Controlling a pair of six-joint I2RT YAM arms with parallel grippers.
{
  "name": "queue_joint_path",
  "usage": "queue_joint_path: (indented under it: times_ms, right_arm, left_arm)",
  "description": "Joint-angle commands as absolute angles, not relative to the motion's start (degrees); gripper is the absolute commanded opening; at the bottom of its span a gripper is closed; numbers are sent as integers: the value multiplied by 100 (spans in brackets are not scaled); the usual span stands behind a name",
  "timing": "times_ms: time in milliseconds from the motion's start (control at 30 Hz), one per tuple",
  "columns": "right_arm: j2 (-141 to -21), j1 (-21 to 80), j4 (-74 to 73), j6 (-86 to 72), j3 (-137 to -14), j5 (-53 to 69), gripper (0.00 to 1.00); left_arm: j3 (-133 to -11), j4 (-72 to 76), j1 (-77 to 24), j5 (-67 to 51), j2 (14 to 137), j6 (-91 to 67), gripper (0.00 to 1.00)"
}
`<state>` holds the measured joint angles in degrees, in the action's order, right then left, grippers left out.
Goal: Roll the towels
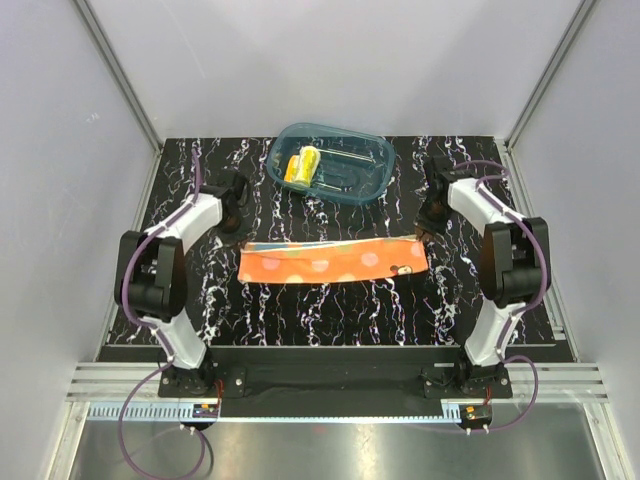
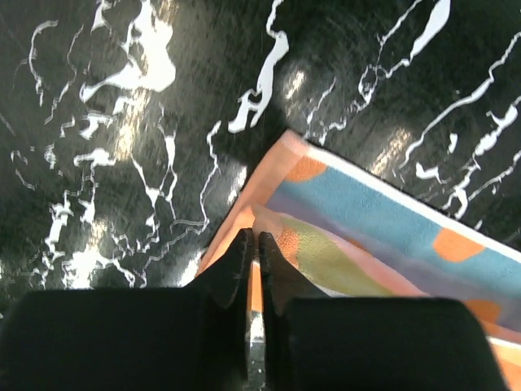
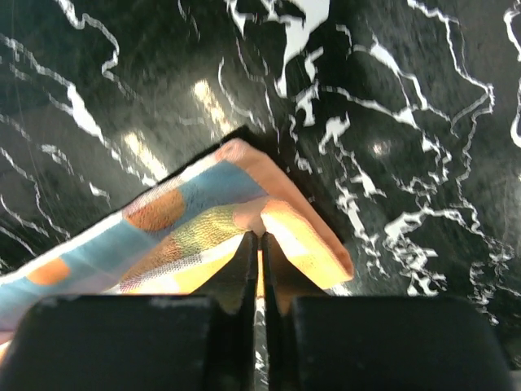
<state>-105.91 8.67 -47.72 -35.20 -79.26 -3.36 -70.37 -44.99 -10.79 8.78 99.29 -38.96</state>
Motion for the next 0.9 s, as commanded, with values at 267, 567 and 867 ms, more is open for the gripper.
queue_joint_path:
  times_ms: [267,567,867]
  right_arm:
    - [-10785,694,-4711,-3542,-8218,-422,62]
    - [-9414,712,-4685,-3419,-7876,-669,60]
    - [-9017,712,-3815,-3357,-6558,1599,0]
  left_arm:
    - [-7787,-4588,-888,1089,10108,-3560,53]
    - [-7455,-4887,-896,1609,9019,-3507,55]
    - [-6232,-3692,-1177,107,8429,-3603,49]
